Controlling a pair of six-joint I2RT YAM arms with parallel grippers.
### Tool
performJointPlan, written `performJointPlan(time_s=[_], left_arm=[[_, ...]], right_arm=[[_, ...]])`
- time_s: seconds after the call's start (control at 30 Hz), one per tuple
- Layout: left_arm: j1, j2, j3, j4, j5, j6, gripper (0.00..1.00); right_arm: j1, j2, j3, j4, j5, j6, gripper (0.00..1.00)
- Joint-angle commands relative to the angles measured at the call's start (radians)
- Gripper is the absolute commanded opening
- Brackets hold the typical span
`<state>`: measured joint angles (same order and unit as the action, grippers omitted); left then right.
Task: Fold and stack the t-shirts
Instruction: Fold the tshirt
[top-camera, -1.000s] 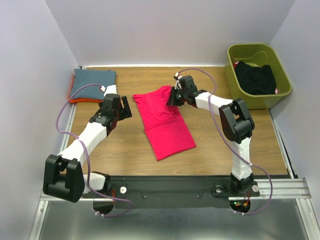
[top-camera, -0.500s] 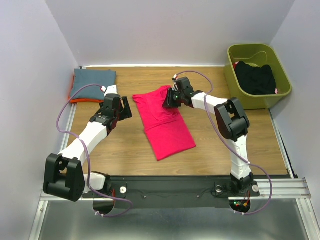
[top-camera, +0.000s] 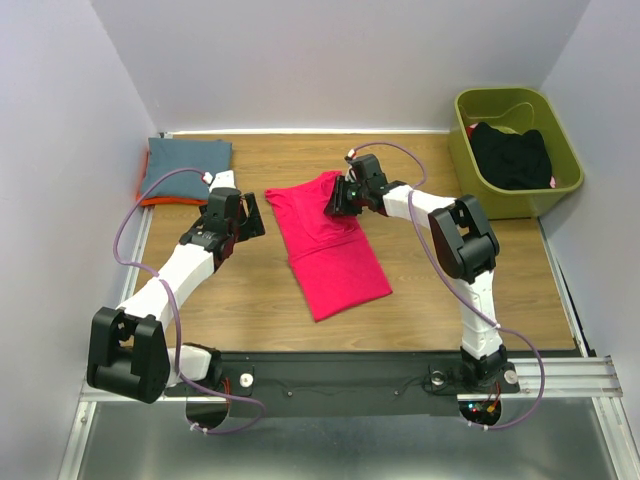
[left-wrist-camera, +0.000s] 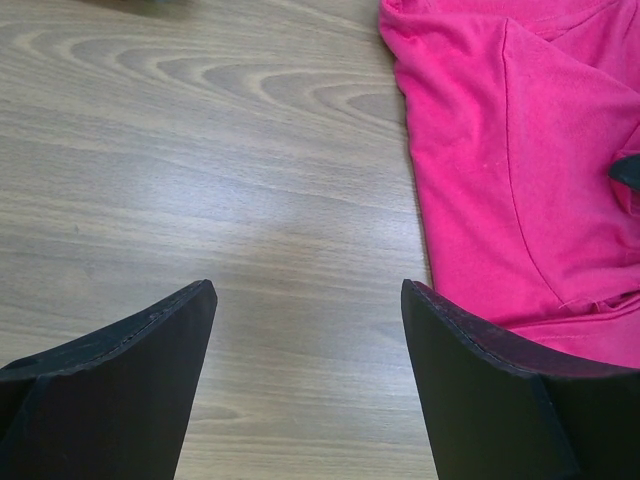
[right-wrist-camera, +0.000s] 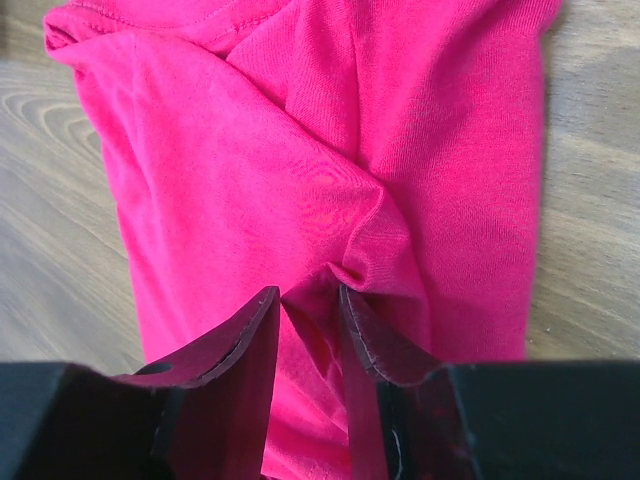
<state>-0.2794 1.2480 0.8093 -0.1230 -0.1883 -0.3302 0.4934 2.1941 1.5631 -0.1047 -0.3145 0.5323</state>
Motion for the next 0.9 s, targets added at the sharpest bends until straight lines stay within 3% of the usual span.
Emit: performJointPlan(time_s=[0.0, 0.87], left_arm=[[0.005, -0.004, 0.002, 0.023, 0.001, 0.010, 0.86], [0.005, 0.007, 0.004, 0.026, 0.013, 0.011, 0.86]], right_arm=[[0.011, -0.016, 0.018, 0.017, -0.008, 0.014, 0.36], [0.013, -0.073, 0.063, 0.017, -0.031, 0.006, 0.40]])
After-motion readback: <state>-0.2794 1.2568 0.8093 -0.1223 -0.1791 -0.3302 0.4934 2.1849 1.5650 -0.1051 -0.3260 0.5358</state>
